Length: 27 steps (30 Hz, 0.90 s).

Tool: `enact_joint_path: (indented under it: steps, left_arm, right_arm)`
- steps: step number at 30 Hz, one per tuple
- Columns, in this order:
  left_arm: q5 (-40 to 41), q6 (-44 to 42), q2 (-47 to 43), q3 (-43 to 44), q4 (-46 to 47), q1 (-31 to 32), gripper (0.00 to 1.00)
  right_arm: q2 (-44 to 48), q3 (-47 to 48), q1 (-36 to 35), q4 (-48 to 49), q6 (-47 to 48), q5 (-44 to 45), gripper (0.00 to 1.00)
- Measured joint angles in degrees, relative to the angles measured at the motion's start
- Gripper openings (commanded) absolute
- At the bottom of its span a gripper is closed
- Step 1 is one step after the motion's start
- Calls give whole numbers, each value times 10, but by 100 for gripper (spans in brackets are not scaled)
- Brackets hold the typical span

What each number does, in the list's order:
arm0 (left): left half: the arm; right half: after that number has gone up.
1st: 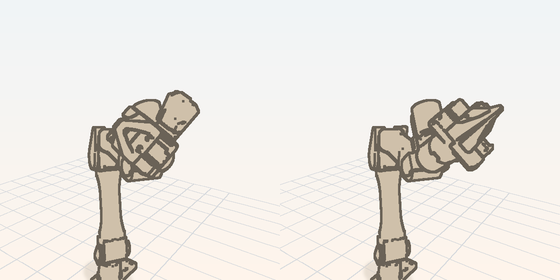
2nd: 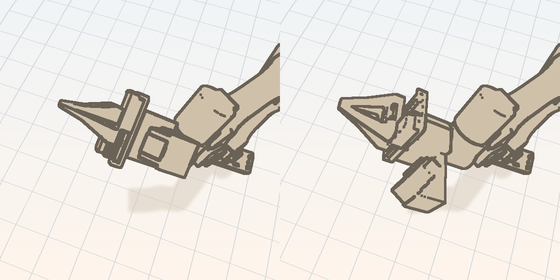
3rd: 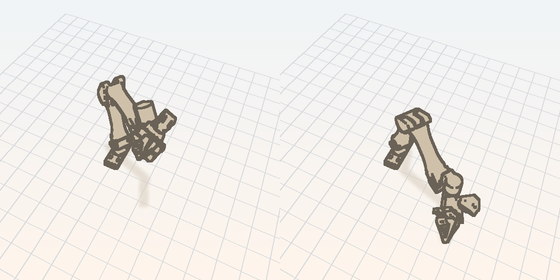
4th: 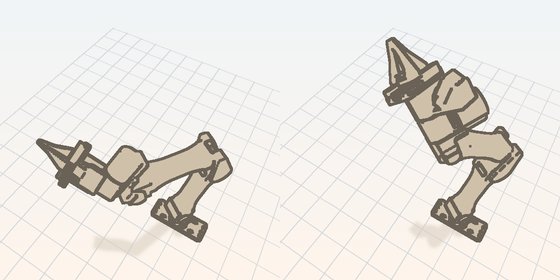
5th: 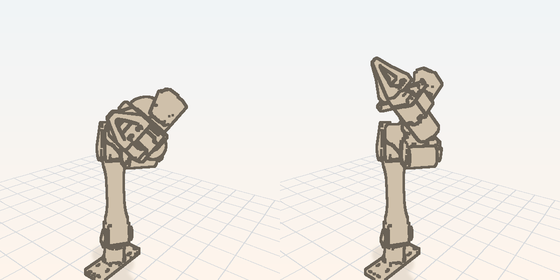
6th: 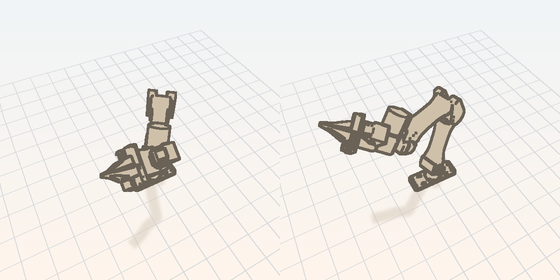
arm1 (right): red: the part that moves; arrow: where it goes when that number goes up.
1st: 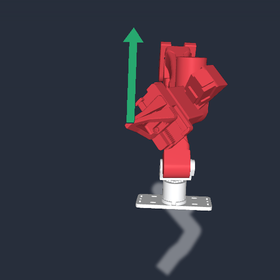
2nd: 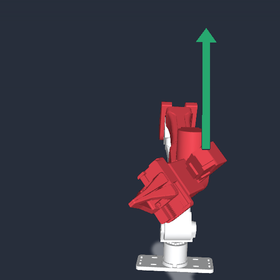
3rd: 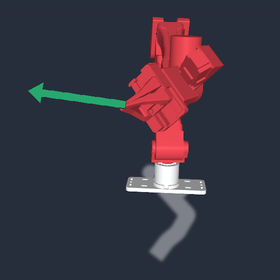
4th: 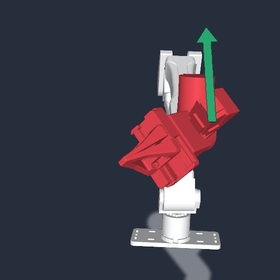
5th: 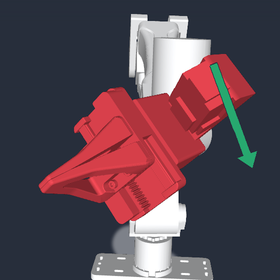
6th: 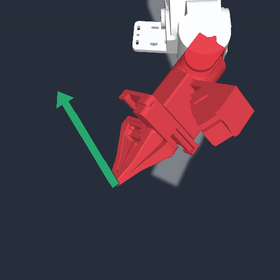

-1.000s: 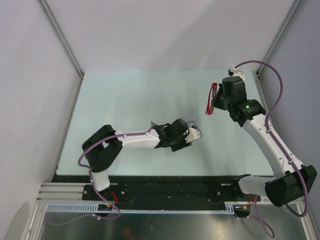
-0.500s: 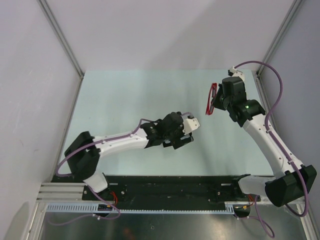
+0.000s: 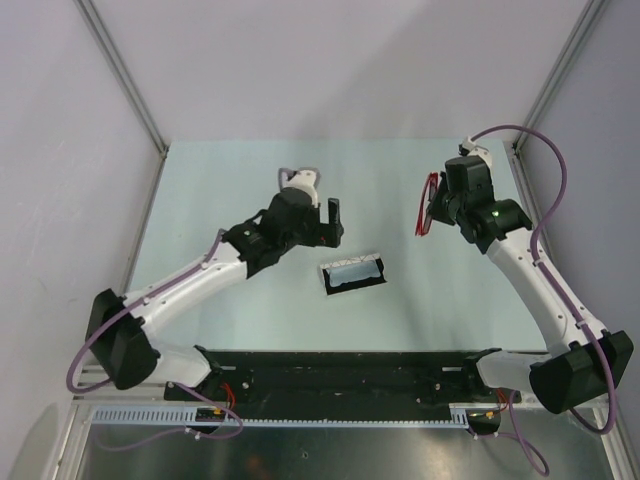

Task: Organize the sunglasses

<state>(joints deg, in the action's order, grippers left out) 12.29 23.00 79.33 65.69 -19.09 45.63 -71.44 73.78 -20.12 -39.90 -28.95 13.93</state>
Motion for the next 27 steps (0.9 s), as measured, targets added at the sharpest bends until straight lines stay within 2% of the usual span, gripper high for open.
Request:
enact_joint_path:
  steps: [4,9,13,16,22,27]
  left_arm:
    - [-2,167,-50,-38,-19,-2,97]
    - [-3,440,-92,-142,-42,31,99]
    - [-11,654,-76,-206,-77,75,100]
    - [-20,766,-38,-209,-85,102,100]
    - [-21,864,53,-165,-85,125,97]
    - [-16,887,108,-138,-81,127,86]
  right_arm:
    - [6,-10,1,-8,-2,8,0]
    - [20,-25,5,-24,-10,19,0]
    - [33,-29,18,-35,-11,25,0]
    - [56,-37,30,-37,-9,32,0]
    - [91,-48,68,-43,-1,32,0]
    - [106,-63,80,-44,5,21,0]
